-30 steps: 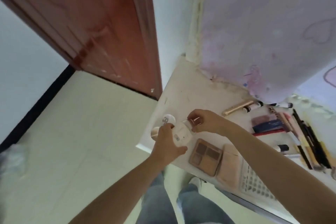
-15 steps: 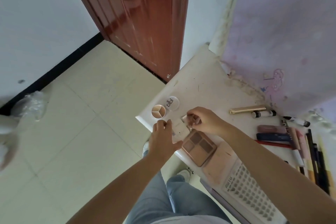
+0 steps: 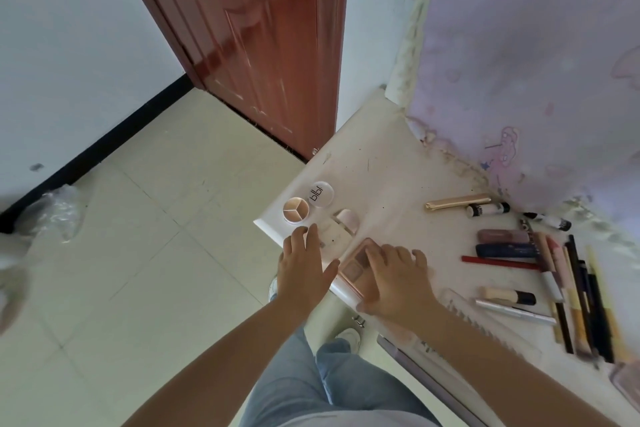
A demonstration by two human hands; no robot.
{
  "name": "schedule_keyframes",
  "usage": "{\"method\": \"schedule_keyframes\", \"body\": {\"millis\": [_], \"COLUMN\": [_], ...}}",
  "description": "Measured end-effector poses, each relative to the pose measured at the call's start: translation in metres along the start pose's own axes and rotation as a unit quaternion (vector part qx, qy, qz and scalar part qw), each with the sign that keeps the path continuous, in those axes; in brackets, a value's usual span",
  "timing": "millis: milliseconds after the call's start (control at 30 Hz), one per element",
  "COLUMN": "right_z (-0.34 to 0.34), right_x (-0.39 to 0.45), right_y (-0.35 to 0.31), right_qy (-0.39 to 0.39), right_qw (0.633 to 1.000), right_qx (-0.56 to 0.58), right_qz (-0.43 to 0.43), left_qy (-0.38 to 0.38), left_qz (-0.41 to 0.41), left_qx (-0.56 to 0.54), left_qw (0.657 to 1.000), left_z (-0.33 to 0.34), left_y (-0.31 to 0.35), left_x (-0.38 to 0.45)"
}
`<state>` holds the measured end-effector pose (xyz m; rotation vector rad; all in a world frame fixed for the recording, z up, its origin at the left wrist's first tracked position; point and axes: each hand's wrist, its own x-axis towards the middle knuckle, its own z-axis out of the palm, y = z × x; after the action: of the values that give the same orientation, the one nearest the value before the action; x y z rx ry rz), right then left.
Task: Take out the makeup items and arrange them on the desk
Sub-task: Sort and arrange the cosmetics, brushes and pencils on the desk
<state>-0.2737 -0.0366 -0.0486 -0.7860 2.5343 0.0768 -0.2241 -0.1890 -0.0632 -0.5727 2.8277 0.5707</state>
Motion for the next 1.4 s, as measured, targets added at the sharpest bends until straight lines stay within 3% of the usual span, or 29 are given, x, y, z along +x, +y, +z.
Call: {"method": "schedule_keyframes", "body": {"millis": [167, 300, 367, 433, 533, 733, 833, 967, 1100, 1400], "right_z": [0.016, 0.004, -0.014, -0.039, -0.081, -0.148, -0.168, -0.189, -0.200, -0.217], "right_x": [-0.001, 0.000, -0.003, -0.010, -0.031, -0.082, -0.105, -0.131, -0.147, -0.159], "right_y": [-0.009, 0.002, 0.013, 0.025, 0.038, 0.059, 0.071, 0.084, 0.095, 0.101], "right_qy": [0.050, 0.072, 0.085, 0.081, 0.095, 0.183, 0.234, 0.304, 0.381, 0.448], "right_qw": [0.998, 0.989, 0.971, 0.952, 0.935, 0.912, 0.893, 0.868, 0.838, 0.833], "right_qx": [0.012, 0.131, 0.221, 0.291, 0.331, 0.356, 0.381, 0.392, 0.391, 0.325], "right_qz": [0.040, 0.018, -0.009, -0.048, -0.089, -0.084, -0.049, -0.032, -0.009, -0.006], "left_qy": [0.013, 0.008, -0.036, -0.125, -0.271, -0.329, -0.323, -0.251, -0.238, -0.193], "left_qz": [0.051, 0.119, 0.129, 0.116, 0.111, 0.218, 0.261, 0.288, 0.270, 0.300], "left_qx": [-0.020, -0.130, -0.188, -0.252, -0.337, -0.406, -0.414, -0.448, -0.522, -0.510], "left_qw": [0.998, 0.984, 0.973, 0.953, 0.895, 0.824, 0.810, 0.808, 0.774, 0.783], "left_z": [-0.009, -0.032, -0.047, -0.065, -0.097, -0.145, -0.159, -0.177, -0.191, -0.212], "left_y": [-0.007, -0.001, 0.008, 0.019, 0.037, 0.096, 0.130, 0.171, 0.196, 0.218], "left_x": [-0.010, -0.008, 0.001, 0.015, 0.031, 0.039, 0.035, 0.024, 0.011, 0.002]}}
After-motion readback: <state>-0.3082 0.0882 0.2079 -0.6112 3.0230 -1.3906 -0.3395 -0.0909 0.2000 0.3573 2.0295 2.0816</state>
